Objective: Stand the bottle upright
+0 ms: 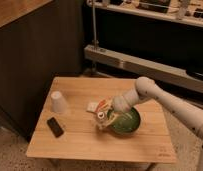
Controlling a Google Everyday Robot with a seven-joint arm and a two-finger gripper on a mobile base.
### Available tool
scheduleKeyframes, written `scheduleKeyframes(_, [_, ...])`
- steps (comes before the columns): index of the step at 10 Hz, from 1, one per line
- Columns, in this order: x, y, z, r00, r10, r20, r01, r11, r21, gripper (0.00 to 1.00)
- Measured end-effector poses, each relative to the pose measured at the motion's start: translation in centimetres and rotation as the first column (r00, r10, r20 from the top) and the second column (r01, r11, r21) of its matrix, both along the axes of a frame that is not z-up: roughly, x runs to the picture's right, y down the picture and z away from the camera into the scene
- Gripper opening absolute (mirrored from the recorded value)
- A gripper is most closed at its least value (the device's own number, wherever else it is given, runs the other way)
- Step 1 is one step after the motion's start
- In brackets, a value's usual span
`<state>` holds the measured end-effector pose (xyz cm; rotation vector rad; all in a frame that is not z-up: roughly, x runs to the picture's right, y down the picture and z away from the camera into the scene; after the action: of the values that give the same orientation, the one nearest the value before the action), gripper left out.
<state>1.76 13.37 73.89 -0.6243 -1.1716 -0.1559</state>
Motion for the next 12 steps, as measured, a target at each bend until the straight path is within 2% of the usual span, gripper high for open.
scheduleKeyframes(8, [1.9, -1.1, -0.2, 0.995, -0.054, -0.09, 0.051, 0.9981, -0.035, 0.34])
scheduleKeyframes(12, [2.2, -1.1, -0.2, 0.991, -0.075, -0.112, 0.07, 0.9964, -0.048, 0.34])
